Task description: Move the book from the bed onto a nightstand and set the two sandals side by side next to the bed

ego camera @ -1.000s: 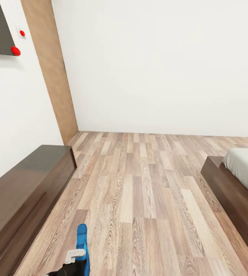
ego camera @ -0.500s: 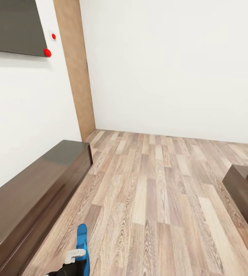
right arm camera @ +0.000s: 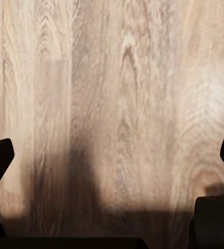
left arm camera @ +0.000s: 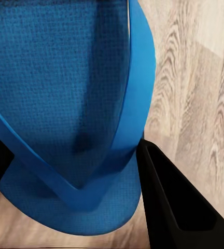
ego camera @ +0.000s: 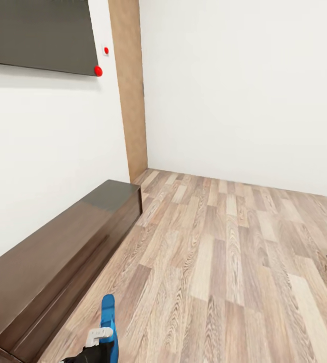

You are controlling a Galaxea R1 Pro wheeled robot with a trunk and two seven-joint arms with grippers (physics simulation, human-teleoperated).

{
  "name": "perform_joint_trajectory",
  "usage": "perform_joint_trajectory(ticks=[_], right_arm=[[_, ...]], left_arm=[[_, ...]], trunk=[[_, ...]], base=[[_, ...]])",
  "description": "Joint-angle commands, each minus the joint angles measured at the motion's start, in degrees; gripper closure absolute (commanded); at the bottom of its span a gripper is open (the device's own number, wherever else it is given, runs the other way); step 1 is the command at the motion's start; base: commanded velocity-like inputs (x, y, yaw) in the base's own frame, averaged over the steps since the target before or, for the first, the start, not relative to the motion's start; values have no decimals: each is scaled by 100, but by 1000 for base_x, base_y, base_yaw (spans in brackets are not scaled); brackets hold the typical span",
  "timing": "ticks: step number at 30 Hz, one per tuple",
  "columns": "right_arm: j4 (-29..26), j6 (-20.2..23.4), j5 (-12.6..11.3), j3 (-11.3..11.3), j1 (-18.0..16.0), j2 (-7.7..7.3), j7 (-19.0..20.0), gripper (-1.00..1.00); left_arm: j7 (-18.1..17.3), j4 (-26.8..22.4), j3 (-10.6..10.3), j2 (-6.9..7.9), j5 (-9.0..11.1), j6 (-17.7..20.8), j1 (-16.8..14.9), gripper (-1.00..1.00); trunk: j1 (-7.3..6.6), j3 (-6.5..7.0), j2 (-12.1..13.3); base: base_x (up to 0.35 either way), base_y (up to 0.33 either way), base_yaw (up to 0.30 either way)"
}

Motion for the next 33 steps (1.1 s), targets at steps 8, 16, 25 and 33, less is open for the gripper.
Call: perform_joint_trajectory(ticks=[8,16,25,33], right_arm=[[-6,58,-55,-18,0,19,23,-100],[-6,58,-59,-18,0,16,22,-100],[-6,50,-58,-18,0,6,22,-100],[-6,49,-58,-18,0,5,27,-100]], left_arm=[[-42,3,30,-3,19,20,-5,100],[-42,3,30,-3,19,20,-5,100],[-42,3,30,-3,19,20,-5,100],[-42,3,30,-3,19,20,-5,100]], trunk=[[-1,-5,-2],[-1,-5,-2],[-1,-5,-2],[-1,-5,-2]], base=[[0,0,295],[0,0,294],[0,0,294],[0,0,294]])
